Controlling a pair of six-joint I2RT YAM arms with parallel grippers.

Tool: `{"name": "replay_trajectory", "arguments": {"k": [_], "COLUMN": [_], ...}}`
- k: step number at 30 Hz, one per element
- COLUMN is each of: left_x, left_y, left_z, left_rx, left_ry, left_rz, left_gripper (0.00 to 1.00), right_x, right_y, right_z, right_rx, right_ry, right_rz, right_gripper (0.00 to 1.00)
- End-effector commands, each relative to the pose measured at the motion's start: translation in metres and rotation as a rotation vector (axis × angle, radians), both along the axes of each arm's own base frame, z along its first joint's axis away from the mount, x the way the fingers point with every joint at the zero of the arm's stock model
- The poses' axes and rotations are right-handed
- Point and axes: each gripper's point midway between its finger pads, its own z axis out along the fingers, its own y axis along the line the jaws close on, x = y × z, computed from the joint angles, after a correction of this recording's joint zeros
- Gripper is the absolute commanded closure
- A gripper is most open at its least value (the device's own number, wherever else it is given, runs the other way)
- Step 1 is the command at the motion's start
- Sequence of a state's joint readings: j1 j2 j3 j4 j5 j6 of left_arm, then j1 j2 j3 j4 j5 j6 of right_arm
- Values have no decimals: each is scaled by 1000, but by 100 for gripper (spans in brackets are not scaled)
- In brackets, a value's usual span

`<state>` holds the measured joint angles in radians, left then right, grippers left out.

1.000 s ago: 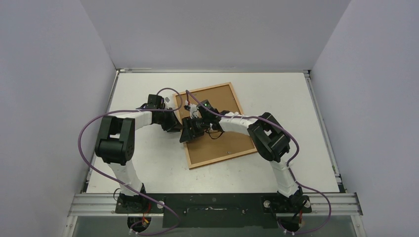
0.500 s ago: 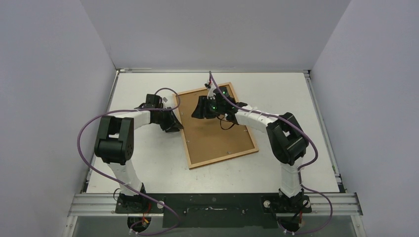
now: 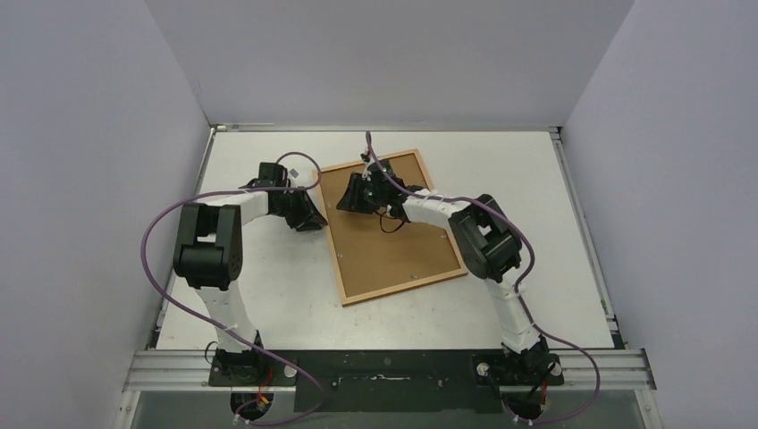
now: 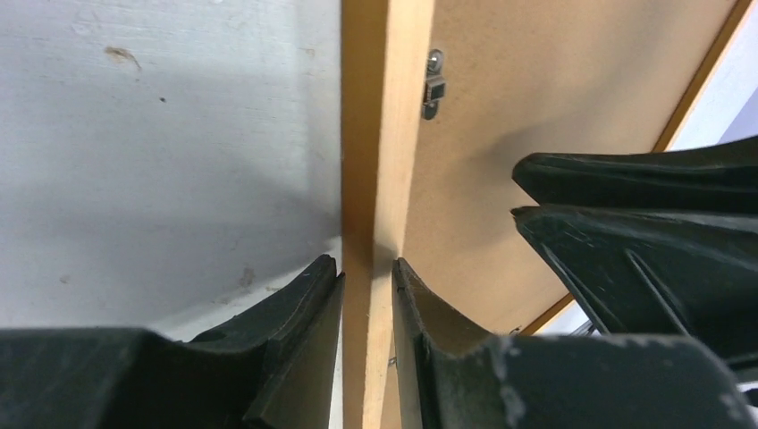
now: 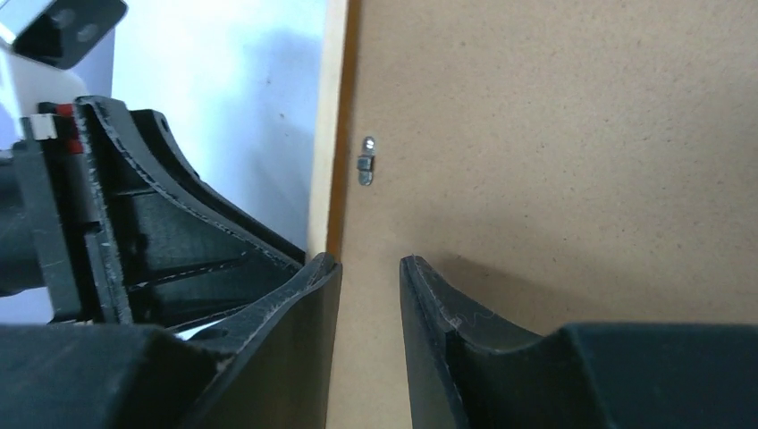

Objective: Put the photo into the frame

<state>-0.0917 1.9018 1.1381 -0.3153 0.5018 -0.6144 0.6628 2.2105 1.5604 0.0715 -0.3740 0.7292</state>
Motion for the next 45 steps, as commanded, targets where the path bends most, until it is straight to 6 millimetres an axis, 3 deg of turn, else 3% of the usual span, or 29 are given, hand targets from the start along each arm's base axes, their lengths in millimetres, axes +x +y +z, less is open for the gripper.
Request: {"name": "replay_trajectory", "arguments": {"k": [1,18,27,34,38,45], "left_x": [8,-4,-9,-9,-9,-7], "left_y": [3,4,5,4,4,5], "left_z": [3,-21,-24,-25,-25,-26], "left_rx": [7,19,23,21,20,31], "left_ry": [-12,66,77,81,79,78], "left_rz": [-30,-61,-66,-66,-64,-56], "left_gripper": [75,86,87,87,87,87], "right_x": [16,18,14,16,27,41], "right_y": [24,44,46,51,42,27], "right_z": [21,-36,-43,-18,-4,-4], "right_rx": [98,9,14,123,151,133], "right_ry": [-44,18,42,-3,-34,-63], "right_rz": [-19,-85,-75,-42,-70,-128], "right_gripper": [69,74,75,73,72,75]}}
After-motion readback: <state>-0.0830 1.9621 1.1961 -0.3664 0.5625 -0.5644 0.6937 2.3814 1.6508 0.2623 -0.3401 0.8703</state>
